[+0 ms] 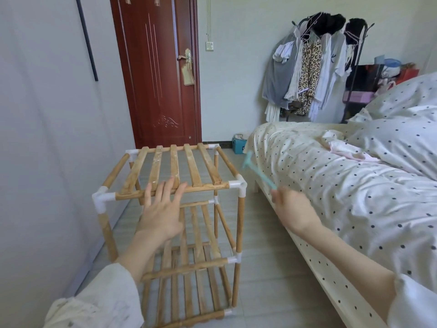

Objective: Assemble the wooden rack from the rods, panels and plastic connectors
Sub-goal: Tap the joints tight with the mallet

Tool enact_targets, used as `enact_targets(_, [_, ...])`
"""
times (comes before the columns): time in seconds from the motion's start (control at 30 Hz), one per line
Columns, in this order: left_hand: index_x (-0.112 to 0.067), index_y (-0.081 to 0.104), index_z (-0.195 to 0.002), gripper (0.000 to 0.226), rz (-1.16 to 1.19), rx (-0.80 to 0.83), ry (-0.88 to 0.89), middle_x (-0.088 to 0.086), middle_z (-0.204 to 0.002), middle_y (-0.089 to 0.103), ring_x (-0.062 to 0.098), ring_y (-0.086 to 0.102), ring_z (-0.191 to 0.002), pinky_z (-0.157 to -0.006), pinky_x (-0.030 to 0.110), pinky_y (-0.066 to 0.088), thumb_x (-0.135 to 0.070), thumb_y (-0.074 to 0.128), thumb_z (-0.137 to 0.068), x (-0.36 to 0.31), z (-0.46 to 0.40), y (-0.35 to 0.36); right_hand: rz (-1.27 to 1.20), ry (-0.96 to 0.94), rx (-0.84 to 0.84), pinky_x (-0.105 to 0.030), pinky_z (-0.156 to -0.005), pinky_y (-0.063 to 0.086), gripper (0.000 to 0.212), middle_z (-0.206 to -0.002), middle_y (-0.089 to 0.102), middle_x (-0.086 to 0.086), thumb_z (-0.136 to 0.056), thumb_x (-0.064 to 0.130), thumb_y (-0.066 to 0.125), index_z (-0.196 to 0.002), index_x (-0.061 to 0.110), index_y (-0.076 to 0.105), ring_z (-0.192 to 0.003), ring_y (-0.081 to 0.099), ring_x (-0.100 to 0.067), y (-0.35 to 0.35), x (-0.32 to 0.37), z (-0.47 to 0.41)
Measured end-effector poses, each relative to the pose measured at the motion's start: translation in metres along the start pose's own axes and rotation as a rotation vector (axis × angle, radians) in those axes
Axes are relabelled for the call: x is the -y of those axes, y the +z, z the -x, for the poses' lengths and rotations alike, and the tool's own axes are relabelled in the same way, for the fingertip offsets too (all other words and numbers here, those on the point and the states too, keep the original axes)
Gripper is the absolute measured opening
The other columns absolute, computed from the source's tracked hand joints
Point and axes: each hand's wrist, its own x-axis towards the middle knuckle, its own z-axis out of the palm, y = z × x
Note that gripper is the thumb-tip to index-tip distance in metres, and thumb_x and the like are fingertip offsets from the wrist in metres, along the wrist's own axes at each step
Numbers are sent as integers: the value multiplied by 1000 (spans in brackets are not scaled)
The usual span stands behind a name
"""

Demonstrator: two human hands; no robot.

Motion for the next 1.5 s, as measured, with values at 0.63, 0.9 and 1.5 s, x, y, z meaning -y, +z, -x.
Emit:
enact_targets(0.63, [-30,-10,-147,97,10,46,-3,4,-155,-18,25,-12,-144,-113,49,-18,-17,56,-78,-2,1,-4,-370,-57,-139,-30,-62,34,37,-67,46,-1,-102,30,25,-80,11,48,-63,44,-21,-21,33,0])
enact_targets(0.9, [-29,-9,-147,97,-1,35,19,5,-155,-16,25,-10,-144,-113,50,-16,-14,55,-76,0,2,-3,-245,-35,-45,-38,-71,40,39,-72,53,-9,-101,34,27,-77,9,45,-77,51,-34,-9,9,13])
enact_targets(1.5, [-29,-8,-148,96,-1,90,24,5,-156,-17,24,-10,-144,-114,48,-14,-16,55,-78,1,-2,-13,-238,40,-169,-40,-73,40,36,-83,56,-15,-102,34,22,-87,9,44,-84,55,-37,3,14,23])
